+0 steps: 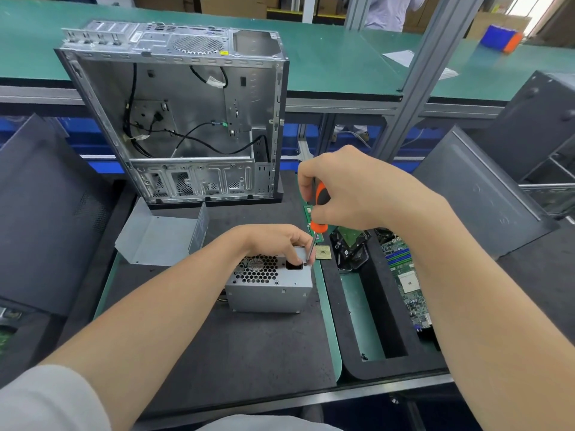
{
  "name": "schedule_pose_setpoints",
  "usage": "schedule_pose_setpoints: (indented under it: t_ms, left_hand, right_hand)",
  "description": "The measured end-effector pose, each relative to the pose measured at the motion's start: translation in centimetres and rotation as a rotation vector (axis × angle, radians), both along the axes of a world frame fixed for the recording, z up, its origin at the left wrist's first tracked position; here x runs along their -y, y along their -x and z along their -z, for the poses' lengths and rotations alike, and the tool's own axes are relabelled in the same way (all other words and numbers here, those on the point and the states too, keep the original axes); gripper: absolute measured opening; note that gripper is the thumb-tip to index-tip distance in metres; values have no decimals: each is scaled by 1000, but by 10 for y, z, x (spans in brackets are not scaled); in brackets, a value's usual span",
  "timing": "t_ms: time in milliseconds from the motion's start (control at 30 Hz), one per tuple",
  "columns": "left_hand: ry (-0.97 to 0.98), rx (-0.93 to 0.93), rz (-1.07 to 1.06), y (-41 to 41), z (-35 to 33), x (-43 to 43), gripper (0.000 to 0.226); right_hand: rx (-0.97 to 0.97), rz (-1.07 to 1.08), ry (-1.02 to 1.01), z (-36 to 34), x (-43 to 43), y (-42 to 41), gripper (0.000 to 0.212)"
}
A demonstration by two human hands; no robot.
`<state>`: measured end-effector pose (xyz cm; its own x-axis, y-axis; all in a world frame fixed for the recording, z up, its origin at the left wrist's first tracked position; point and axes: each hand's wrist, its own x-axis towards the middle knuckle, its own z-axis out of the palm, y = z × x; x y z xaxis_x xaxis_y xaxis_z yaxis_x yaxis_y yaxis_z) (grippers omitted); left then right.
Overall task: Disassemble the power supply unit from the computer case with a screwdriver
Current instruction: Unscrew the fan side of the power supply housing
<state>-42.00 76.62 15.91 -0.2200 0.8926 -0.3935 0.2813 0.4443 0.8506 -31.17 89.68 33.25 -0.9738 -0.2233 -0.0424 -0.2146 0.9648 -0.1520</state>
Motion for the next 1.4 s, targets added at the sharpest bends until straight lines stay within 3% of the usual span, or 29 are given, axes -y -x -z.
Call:
schedule_pose_setpoints:
  t_ms: [467,700,1233,1400]
  left_hand:
    - [77,-91,27,-2,1,-9,29]
    - [27,-106,48,-2,1,-6,29]
    - [-26,-31,48,1,5,-3,27]
    - [-98,78,26,3,6,2,26]
  right_hand:
    - [27,4,10,2,-1,4,16]
    - [26,2,16,1,-2,3,16]
    - [12,16,3,-3,-4,3,15]
    - [-4,29,10,-8,-6,2,14]
